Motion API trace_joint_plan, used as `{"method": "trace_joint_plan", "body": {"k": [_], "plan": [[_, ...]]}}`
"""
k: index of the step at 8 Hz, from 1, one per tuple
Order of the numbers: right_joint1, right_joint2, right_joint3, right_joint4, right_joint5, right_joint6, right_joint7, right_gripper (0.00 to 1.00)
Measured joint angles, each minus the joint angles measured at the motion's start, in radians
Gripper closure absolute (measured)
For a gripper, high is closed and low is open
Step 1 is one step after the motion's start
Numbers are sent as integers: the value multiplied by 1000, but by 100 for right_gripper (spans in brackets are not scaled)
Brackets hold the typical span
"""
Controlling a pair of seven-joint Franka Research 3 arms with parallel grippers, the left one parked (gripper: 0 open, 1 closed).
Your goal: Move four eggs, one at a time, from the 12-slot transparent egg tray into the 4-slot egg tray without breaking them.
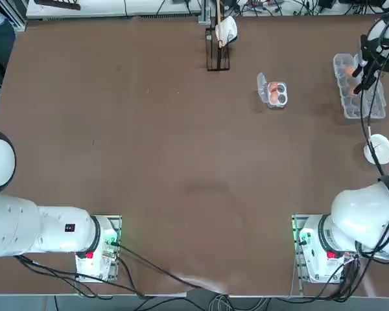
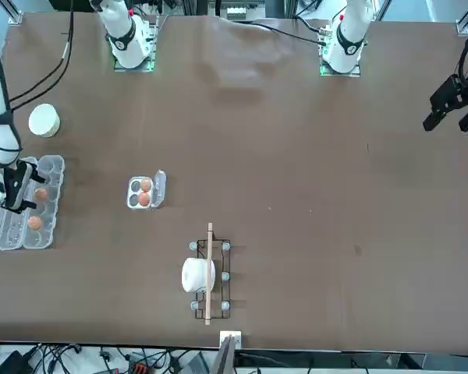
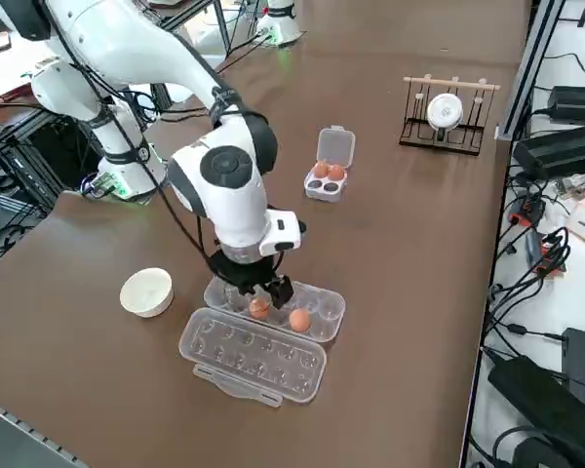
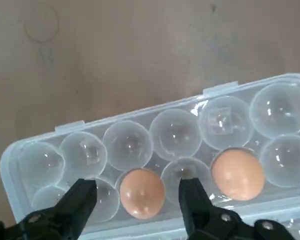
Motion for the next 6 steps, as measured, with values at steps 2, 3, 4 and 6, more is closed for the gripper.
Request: {"method": "trace_joint_plan", "body": {"k": [2, 3, 4, 6], "plan": [[-7, 17, 1, 8, 0, 0, -18, 0], [-8, 26, 1, 12, 0, 0, -28, 1], [-11, 32, 1, 14, 0, 0, -38, 1], [-18, 41, 1, 19, 0, 20, -87, 4]]}}
